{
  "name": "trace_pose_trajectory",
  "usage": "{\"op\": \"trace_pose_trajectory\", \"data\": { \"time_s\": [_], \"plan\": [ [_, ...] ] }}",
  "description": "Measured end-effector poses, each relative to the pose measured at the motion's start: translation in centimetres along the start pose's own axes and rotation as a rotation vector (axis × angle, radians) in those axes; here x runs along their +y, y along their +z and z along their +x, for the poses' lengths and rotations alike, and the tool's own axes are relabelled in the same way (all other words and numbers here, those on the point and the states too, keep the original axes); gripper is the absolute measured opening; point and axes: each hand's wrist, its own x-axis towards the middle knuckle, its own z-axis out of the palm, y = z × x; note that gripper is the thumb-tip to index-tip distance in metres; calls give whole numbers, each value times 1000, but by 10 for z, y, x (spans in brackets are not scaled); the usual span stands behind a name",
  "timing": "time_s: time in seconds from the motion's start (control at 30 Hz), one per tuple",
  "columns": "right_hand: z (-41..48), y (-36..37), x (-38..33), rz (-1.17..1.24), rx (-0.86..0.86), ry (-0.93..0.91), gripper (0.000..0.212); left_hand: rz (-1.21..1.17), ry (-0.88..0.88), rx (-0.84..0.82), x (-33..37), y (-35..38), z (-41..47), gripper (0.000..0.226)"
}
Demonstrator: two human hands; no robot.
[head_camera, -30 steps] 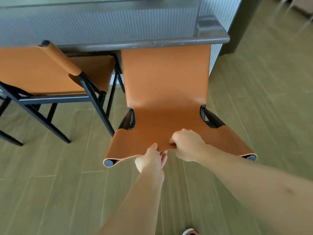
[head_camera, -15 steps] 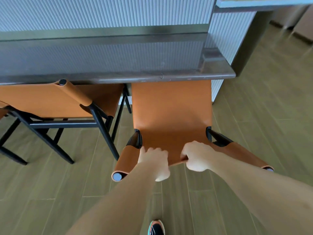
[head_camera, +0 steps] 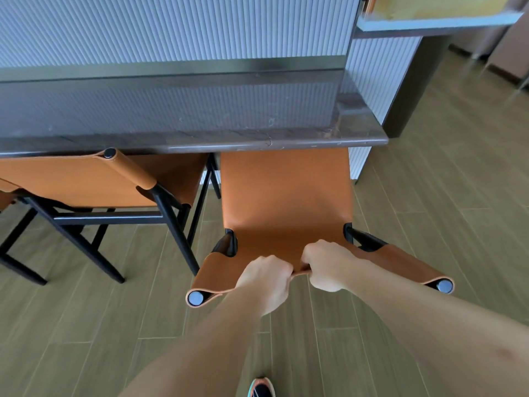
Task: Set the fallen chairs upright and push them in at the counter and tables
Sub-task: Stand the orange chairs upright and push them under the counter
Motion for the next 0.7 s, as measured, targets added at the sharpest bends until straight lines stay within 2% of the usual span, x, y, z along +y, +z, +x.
{"op": "trace_pose_trajectory", "data": {
  "time_s": [0.4, 0.47, 0.57, 0.7],
  "plan": [
    [-1, -30, -7, 3, -41, -30, 29, -83, -21, 46, -3, -26, -3, 24],
    [6, -32, -5, -8, -1, -5, 32, -127, -59, 52, -7, -28, 6, 24],
    [16, -32, -2, -12, 146, 55, 32, -161, -122, 74, -15, -39, 28, 21],
    [39, -42, 4, -79, 262, 50, 29, -172, -155, 78, -27, -61, 65, 21]
  ]
}}
